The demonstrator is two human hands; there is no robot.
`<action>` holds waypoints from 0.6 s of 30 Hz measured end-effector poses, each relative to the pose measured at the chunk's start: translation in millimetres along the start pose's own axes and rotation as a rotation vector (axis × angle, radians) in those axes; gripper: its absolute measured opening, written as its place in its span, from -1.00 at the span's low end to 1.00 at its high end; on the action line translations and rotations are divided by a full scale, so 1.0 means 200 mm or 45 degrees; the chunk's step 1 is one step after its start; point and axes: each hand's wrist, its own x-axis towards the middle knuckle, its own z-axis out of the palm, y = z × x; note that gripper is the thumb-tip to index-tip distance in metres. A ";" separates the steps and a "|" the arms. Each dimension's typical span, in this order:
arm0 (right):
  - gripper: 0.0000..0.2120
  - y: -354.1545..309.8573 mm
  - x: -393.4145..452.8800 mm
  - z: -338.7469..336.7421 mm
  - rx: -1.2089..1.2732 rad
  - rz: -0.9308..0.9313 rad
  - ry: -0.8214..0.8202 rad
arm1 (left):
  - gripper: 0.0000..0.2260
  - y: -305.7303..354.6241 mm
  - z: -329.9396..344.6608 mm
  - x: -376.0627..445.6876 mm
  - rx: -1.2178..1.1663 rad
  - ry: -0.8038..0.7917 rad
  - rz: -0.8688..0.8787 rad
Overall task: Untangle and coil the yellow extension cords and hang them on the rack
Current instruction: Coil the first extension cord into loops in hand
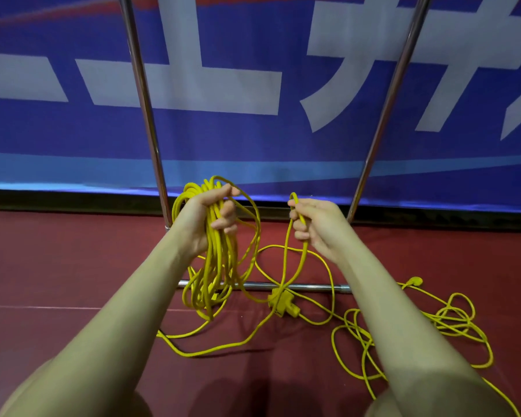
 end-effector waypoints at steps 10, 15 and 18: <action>-0.80 -0.04 0.01 0.06 0.978 0.204 -0.076 | -0.81 -0.18 0.03 0.01 0.274 -0.095 -0.317; -0.80 -0.06 0.02 0.10 0.941 0.192 -0.173 | -0.78 -0.24 0.05 -0.02 0.381 -0.230 -0.427; -0.75 -0.05 0.05 0.08 0.953 0.189 -0.160 | -0.80 -0.24 0.07 -0.03 0.217 -0.303 -0.423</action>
